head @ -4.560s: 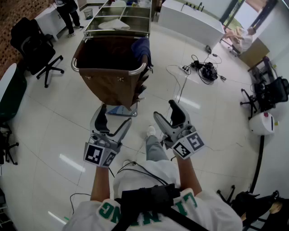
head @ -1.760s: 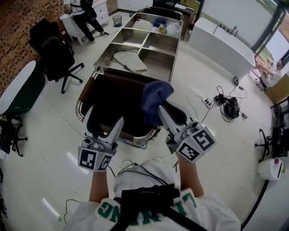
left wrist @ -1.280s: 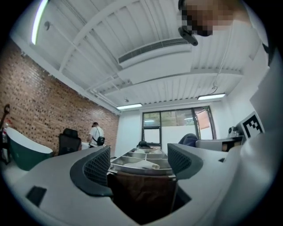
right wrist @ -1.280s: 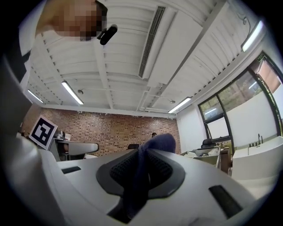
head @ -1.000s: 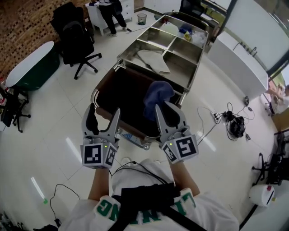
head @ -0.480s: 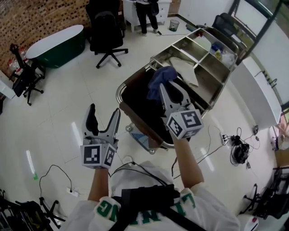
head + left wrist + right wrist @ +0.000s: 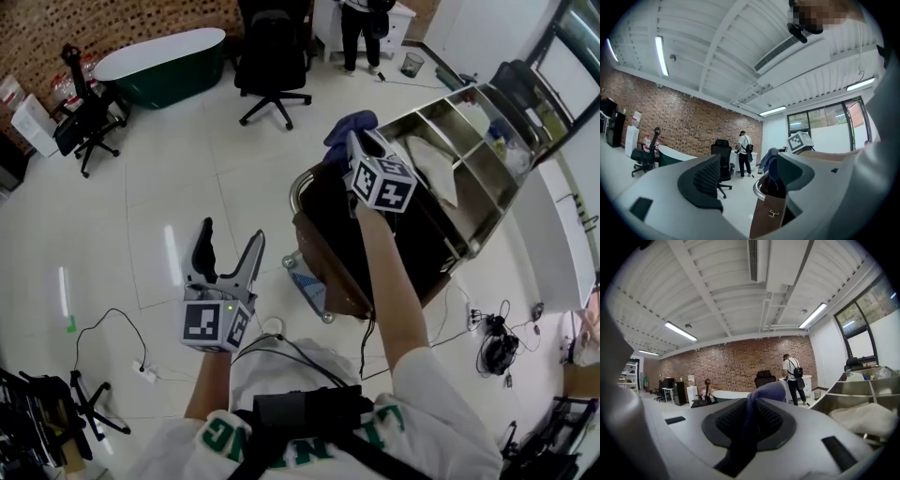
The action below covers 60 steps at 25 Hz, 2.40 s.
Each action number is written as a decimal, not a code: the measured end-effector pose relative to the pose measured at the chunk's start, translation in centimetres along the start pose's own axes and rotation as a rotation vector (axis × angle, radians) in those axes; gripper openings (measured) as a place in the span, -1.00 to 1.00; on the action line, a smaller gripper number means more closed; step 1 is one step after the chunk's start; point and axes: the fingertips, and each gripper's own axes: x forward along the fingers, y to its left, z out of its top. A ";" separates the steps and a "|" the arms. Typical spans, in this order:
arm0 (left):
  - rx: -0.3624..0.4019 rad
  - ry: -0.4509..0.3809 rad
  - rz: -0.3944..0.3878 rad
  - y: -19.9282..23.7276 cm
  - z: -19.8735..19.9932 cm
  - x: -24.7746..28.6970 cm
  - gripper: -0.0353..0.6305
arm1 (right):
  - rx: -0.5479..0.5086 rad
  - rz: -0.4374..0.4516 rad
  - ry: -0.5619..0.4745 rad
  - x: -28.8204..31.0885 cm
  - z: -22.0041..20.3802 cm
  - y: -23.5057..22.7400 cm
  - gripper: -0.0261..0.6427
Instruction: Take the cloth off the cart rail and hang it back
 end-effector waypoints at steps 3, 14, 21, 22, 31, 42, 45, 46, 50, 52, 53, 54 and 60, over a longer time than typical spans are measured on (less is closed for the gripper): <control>-0.011 0.023 -0.007 0.8 -1.0 -0.3 0.24 | 0.014 -0.036 0.145 2.8 -5.7 0.1 -0.72; -0.026 0.055 -0.058 2.4 -1.9 1.7 0.24 | 0.076 -0.037 0.234 5.3 -11.5 1.2 -0.16; -0.024 0.065 -0.093 1.4 -2.0 2.4 0.24 | 0.070 -0.018 0.164 3.4 -10.1 0.3 -0.12; -0.022 0.065 -0.100 1.2 -2.0 2.5 0.24 | 0.076 -0.013 0.128 2.7 -9.1 0.4 -0.12; 0.010 0.005 -0.233 -2.9 0.6 5.4 0.24 | -0.009 0.081 -0.315 -11.0 3.4 2.8 -0.12; 0.066 -0.018 -0.553 -17.6 -0.5 7.8 0.21 | -0.101 -0.316 -0.347 -28.7 1.6 -3.4 -0.14; 0.053 -0.016 -0.623 -21.5 -1.3 7.3 0.21 | -0.071 -0.398 -0.328 -32.2 0.3 -4.9 -0.14; 0.052 -0.016 -0.641 -22.5 -1.4 7.1 0.21 | -0.072 -0.417 -0.317 -33.1 0.0 -5.2 -0.14; 0.057 -0.020 -0.693 -25.6 -1.5 6.3 0.21 | -0.100 -0.456 -0.277 -35.3 -1.1 -6.1 -0.15; 0.056 -0.021 -0.702 -26.5 -1.5 6.1 0.21 | -0.108 -0.452 -0.276 -36.0 -1.1 -6.2 -0.15; 0.060 -0.020 -0.704 -26.8 -1.6 6.0 0.21 | -0.116 -0.449 -0.278 -36.2 -1.1 -6.2 -0.15; 0.067 -0.018 -0.704 -27.0 -1.7 5.9 0.21 | -0.126 -0.446 -0.280 -36.5 -1.0 -6.0 -0.15; 0.083 -0.014 -0.689 -27.5 -1.8 5.5 0.21 | -0.129 -0.399 -0.282 -37.2 -1.0 -5.5 -0.15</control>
